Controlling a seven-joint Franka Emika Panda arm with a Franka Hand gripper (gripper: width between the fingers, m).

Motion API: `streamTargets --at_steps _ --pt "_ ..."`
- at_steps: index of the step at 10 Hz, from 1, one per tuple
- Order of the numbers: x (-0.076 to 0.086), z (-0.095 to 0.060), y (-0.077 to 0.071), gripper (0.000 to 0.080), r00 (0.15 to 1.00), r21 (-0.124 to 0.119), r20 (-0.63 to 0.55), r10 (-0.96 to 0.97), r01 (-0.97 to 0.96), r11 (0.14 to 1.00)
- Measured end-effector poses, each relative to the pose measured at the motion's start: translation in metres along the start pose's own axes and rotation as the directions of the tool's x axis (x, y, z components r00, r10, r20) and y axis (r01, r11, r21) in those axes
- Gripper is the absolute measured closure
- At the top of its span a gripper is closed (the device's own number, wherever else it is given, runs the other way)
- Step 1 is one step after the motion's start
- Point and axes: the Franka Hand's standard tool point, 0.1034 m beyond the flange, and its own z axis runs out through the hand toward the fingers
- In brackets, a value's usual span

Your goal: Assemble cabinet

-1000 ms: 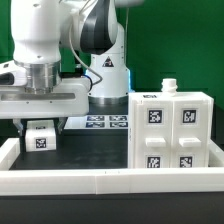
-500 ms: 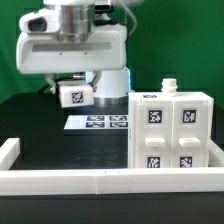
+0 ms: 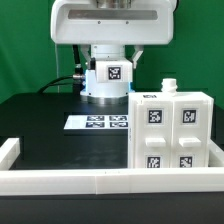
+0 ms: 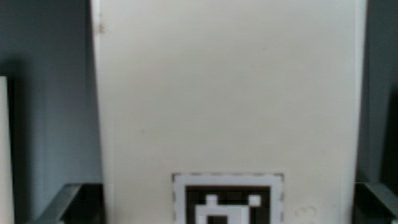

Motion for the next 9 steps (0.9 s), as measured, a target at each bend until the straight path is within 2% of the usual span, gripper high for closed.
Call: streamTargets --at_steps 2,3,5,6,7,8,9 --pt "0.001 -0.001 -0.003 0.0239 1.0 0.0 0.0 -0.002 0.002 1.0" --pt "0.021 -0.026 -0.027 0.0239 1.0 -0.001 0.005 -0.004 0.004 1.0" --pt "0.054 -0.047 -0.044 0.0238 1.0 -0.008 -0.013 0.016 -0.016 1.0" --pt "0.086 -0.059 -0.065 0.0238 0.999 -0.013 -0.048 0.014 -0.014 1.0" --pt "0.098 -0.057 -0.079 0.0238 0.998 -0.015 -0.054 0.013 -0.014 1.0" --pt "0.099 -0.051 -0.089 0.0238 0.998 -0.016 -0.035 0.051 -0.051 0.999" --pt "0.099 -0.052 -0.085 0.0238 0.999 -0.017 -0.038 0.036 -0.037 0.999"
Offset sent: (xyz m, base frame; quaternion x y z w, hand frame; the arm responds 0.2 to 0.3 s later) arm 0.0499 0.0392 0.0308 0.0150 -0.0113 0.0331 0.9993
